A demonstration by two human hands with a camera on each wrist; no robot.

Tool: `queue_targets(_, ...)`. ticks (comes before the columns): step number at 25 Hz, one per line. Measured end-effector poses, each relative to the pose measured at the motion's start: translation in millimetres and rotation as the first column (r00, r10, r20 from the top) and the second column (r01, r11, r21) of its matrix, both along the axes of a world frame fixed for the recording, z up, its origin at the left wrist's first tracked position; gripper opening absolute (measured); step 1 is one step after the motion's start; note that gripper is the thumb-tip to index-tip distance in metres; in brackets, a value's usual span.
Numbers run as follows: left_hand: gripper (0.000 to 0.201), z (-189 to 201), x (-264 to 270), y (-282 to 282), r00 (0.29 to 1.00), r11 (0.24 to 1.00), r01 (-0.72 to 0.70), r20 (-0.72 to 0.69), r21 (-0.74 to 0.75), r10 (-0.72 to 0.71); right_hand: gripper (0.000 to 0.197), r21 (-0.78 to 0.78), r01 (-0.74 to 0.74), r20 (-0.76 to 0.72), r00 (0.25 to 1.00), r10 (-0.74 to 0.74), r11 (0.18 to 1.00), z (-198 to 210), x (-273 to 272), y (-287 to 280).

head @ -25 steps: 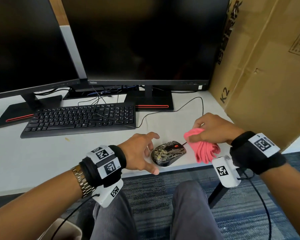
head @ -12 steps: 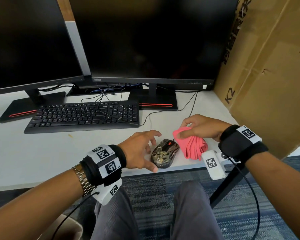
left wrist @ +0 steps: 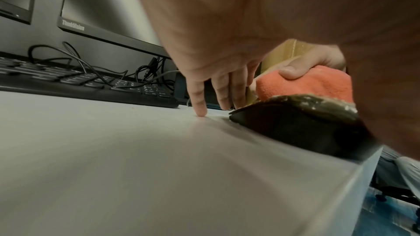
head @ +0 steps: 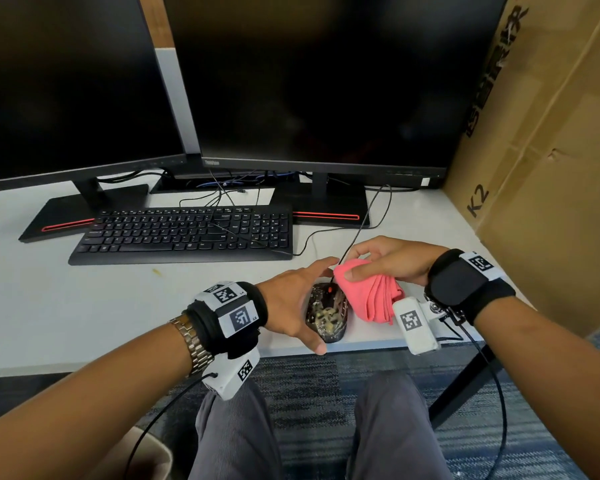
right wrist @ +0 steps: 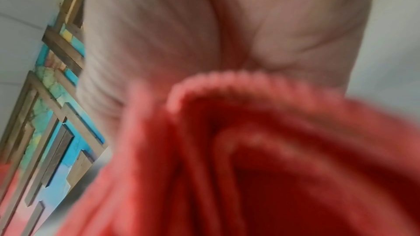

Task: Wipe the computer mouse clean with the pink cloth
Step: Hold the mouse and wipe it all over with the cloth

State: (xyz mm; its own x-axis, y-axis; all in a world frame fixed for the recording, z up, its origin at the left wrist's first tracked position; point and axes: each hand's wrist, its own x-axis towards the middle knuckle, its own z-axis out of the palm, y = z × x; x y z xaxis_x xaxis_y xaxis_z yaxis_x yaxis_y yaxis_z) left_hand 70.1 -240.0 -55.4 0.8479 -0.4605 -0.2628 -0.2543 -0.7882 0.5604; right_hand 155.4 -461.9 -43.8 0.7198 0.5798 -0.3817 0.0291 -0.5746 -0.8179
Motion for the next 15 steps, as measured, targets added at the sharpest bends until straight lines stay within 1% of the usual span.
queue_targets(2,0.138,1,1,0,1.000,1.000,0.007,-0.008,0.002,-0.007,0.031,0.006,0.014,0.015,1.000,-0.014,1.000,3,2,-2)
queue_targets(4,0.136,2,3,0,1.000,1.000,0.015,-0.025,0.007,-0.015,0.031,-0.029,0.029,0.084,0.996,-0.027,0.999,10,3,-6)
queue_targets(7,0.134,4,6,-2,0.999,0.999,0.029,-0.047,0.024,-0.028,0.028,-0.156,0.050,0.246,0.969,-0.011,0.986,16,4,-13)
queue_targets(8,0.133,5,7,-3,0.998,0.999,0.033,-0.049,0.031,-0.032,0.027,-0.194,0.054,0.278,0.961,0.002,0.979,16,5,-15)
queue_targets(10,0.133,6,8,-6,0.998,0.998,0.036,-0.048,0.042,-0.034,0.027,-0.229,0.043,0.288,0.957,0.025,0.973,14,5,-16)
queue_targets(15,0.134,6,11,-13,0.998,0.997,0.059,-0.032,0.044,-0.058,0.030,-0.238,-0.014,0.288,0.954,0.084,0.971,8,10,-12)
